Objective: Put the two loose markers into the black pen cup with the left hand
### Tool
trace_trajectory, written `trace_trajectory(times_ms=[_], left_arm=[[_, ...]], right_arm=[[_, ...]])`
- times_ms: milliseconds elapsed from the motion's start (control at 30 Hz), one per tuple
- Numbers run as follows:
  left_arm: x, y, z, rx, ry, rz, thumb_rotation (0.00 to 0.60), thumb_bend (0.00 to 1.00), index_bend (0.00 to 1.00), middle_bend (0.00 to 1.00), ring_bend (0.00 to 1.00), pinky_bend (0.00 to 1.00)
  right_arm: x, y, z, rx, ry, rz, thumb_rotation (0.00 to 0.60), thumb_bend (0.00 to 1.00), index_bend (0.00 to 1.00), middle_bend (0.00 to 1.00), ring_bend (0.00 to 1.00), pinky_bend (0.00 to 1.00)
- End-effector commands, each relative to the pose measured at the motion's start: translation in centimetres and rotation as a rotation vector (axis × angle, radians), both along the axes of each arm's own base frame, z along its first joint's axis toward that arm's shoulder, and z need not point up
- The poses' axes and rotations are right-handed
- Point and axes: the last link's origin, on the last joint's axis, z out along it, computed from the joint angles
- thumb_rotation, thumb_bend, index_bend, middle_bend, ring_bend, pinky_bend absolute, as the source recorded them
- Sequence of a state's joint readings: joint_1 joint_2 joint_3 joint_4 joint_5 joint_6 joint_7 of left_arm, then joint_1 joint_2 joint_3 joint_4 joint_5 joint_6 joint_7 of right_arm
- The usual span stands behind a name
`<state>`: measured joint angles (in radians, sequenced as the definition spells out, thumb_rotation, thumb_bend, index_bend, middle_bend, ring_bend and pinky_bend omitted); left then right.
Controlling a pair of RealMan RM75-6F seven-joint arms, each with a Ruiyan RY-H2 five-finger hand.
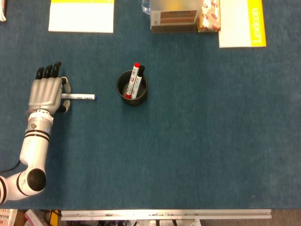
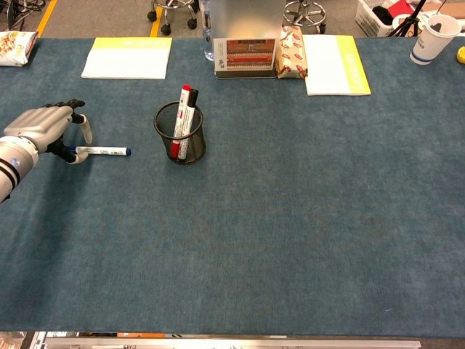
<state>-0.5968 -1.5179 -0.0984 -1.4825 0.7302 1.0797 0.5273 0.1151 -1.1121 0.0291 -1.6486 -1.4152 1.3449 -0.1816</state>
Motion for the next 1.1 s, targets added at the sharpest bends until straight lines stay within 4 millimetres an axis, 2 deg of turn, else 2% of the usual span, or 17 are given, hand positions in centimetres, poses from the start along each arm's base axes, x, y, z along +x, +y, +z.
trace_trajectory(times_ms=[33,1100], left_arm=[[-0.2,0.0,0.0,0.002,0.0,0.002,0.6,0.3,0.46,0.0,0.0,0.01],[-2.1,0.1,-0.2,0.018,0.037,0.014,0.6,0.3,0.49,0.0,0.0,0.01]], right_arm=[[0.0,0.0,0.0,0.0,0.0,0.0,0.6,0.12,0.48,0.39,0.42,0.44],[0.0,0.0,0.0,0.0,0.001,-0.001,0.6,0.12,0.48,0.39,0.42,0.44]])
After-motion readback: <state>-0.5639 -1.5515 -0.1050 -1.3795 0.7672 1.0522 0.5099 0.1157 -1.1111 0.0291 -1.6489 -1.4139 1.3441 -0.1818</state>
